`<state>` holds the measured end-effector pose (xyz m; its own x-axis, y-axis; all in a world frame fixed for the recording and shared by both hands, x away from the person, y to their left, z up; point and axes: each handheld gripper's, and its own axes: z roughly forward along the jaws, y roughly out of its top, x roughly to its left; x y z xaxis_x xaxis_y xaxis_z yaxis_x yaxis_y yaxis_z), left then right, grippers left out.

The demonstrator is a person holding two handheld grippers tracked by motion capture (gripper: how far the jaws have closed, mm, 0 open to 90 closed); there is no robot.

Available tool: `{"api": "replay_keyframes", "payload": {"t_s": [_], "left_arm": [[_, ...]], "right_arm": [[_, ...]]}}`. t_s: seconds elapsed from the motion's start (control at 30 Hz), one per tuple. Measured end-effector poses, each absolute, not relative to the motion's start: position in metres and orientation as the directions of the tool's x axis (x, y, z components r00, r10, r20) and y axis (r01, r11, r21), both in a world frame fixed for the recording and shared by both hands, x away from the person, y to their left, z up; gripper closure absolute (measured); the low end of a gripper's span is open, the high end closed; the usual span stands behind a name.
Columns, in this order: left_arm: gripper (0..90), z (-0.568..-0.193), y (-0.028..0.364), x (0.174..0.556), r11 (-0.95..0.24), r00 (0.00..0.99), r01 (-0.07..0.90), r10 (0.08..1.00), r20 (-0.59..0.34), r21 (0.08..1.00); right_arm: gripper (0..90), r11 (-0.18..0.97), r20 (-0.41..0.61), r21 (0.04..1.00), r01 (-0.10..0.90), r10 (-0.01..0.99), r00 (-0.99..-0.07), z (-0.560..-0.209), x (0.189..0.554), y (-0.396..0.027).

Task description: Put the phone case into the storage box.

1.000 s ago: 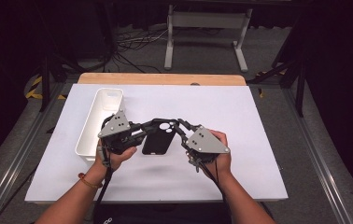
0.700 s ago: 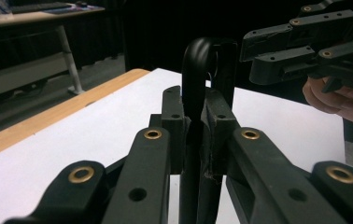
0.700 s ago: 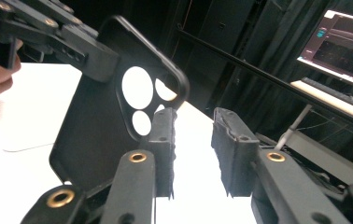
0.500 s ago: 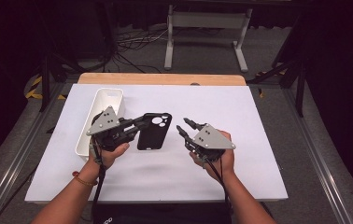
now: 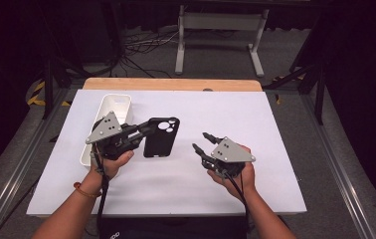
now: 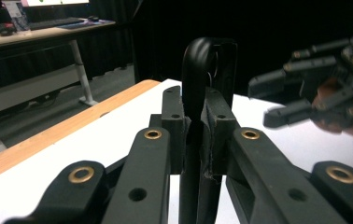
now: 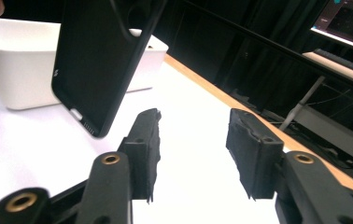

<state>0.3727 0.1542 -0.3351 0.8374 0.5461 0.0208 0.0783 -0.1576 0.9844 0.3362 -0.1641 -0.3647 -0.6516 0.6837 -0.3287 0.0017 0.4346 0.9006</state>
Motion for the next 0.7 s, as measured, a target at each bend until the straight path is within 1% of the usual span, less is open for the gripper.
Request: {"api": "replay_keyframes", "payload": {"t_s": [0.07, 0.1, 0.17, 0.23, 0.33, 0.37, 0.4, 0.5, 0.57, 0.63, 0.7], "left_arm": [[81.9, -0.334, 0.155, 0.373, -0.164, 0.836, 0.072, 0.548, 0.030, 0.984], [81.9, -0.334, 0.155, 0.373, -0.164, 0.836, 0.072, 0.548, 0.030, 0.984], [81.9, -0.334, 0.155, 0.373, -0.161, 0.834, 0.073, 0.551, 0.028, 0.984], [81.9, -0.334, 0.156, 0.372, -0.155, 0.833, 0.073, 0.553, 0.025, 0.985], [81.9, -0.332, 0.159, 0.372, -0.161, 0.830, 0.073, 0.557, 0.029, 0.984], [81.9, -0.332, 0.160, 0.372, -0.153, 0.829, 0.074, 0.558, 0.025, 0.985], [81.8, -0.332, 0.162, 0.373, -0.143, 0.824, 0.072, 0.566, 0.022, 0.987], [81.8, -0.330, 0.164, 0.372, -0.146, 0.821, 0.064, 0.570, 0.031, 0.987], [81.9, -0.328, 0.167, 0.372, -0.154, 0.818, 0.065, 0.573, 0.036, 0.986], [81.9, -0.327, 0.170, 0.372, -0.135, 0.814, 0.058, 0.580, 0.031, 0.989], [81.9, -0.327, 0.172, 0.372, -0.135, 0.813, 0.063, 0.582, 0.028, 0.989]], "right_arm": [[50.2, 0.433, -0.317, 0.901, 0.018, 0.688, -0.653, -0.372, 0.334, -0.170], [50.2, 0.433, -0.317, 0.901, 0.018, 0.688, -0.653, -0.372, 0.334, -0.170], [47.1, 0.442, -0.316, 0.896, 0.029, 0.684, -0.657, -0.378, 0.331, -0.174], [42.5, 0.455, -0.330, 0.890, 0.026, 0.682, -0.652, -0.387, 0.328, -0.178], [41.5, 0.462, -0.346, 0.887, 0.009, 0.675, -0.651, -0.393, 0.325, -0.181], [40.3, 0.455, -0.339, 0.890, 0.009, 0.677, -0.653, -0.395, 0.325, -0.182], [37.2, 0.455, -0.333, 0.890, 0.017, 0.676, -0.657, -0.398, 0.324, -0.183], [36.2, 0.455, -0.336, 0.890, 0.010, 0.670, -0.662, -0.401, 0.322, -0.184], [32.9, 0.459, -0.343, 0.888, -0.001, 0.661, -0.668, -0.403, 0.322, -0.184], [30.2, 0.452, -0.328, 0.892, 0.008, 0.658, -0.678, -0.406, 0.323, -0.184], [29.5, 0.453, -0.325, 0.891, 0.009, 0.654, -0.682, -0.407, 0.323, -0.184]]}}
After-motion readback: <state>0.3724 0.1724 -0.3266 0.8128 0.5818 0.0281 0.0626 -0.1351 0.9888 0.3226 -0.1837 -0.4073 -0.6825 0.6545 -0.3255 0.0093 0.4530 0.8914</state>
